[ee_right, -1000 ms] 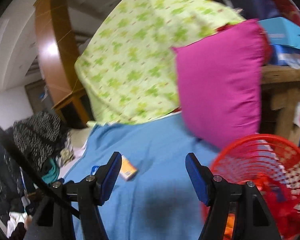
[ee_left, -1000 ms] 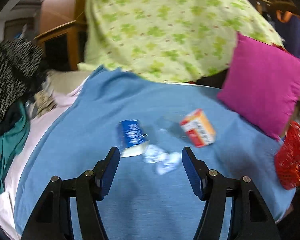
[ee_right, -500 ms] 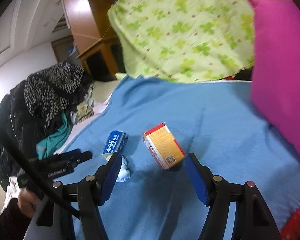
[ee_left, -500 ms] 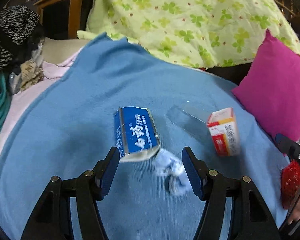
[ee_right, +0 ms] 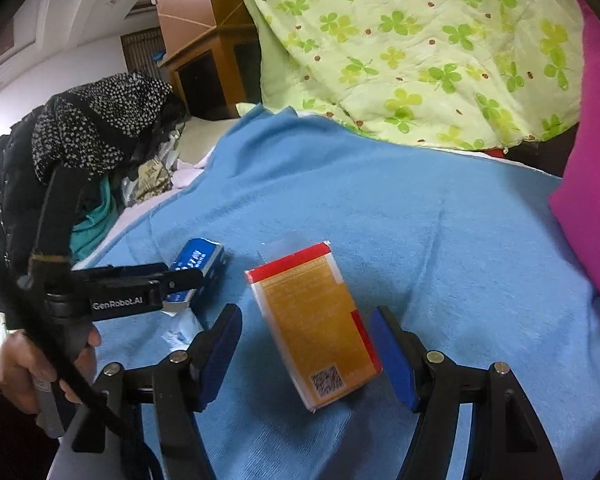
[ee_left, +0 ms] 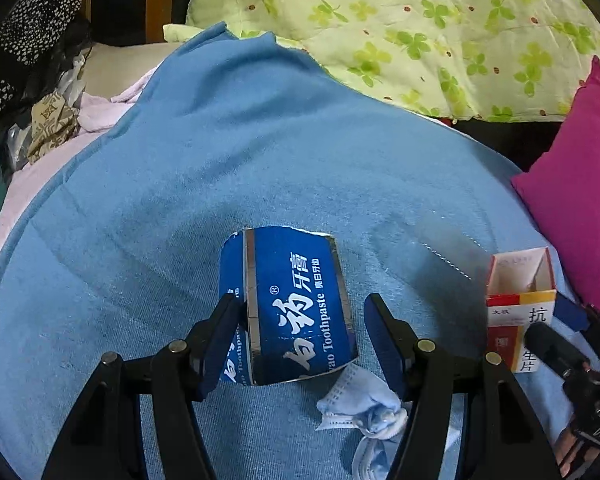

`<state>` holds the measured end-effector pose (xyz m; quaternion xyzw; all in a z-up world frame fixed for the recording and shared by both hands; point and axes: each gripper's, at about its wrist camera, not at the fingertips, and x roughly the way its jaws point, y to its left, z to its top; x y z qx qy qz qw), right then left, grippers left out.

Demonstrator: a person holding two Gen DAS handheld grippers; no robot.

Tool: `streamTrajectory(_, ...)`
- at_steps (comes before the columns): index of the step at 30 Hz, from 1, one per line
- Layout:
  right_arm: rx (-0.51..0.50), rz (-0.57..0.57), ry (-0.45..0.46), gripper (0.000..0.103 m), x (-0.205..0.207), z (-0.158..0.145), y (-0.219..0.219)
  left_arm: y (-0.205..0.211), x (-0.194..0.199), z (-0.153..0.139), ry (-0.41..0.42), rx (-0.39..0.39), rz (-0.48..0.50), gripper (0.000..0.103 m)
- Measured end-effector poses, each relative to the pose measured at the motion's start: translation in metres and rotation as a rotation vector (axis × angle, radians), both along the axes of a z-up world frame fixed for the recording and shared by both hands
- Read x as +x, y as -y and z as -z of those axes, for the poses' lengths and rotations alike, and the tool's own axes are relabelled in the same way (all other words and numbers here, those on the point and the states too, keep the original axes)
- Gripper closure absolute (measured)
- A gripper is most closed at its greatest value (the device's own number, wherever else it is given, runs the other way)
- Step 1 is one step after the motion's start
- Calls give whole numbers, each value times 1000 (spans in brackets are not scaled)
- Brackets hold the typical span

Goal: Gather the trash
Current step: 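Grasp the blue toothpaste box with the left tool while the right tool grasps the medicine box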

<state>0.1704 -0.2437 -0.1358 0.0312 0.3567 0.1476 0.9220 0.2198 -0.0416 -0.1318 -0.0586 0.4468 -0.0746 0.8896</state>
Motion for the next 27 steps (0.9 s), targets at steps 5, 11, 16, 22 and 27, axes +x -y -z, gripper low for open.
streamTrajectory(5, -7, 5, -18, 35, 0, 5, -3, -3, 2, 5, -13, 32, -15, 37)
streamTrajectory(11, 17, 46, -30, 45, -7, -2, 2, -13, -1, 6, -12, 5, -26, 41)
streamTrajectory(16, 73, 73, -31, 45, -17, -15, 9, -24, -7, -3, 24, -5, -39, 46)
streamTrajectory(22, 130, 107, 3, 45, -40, -37, 17, -31, -21, -28, 116, 6, -63, 46)
streamTrajectory(27, 155, 116, 42, 45, -63, -55, 20, -20, -43, -53, 191, 49, -61, 46)
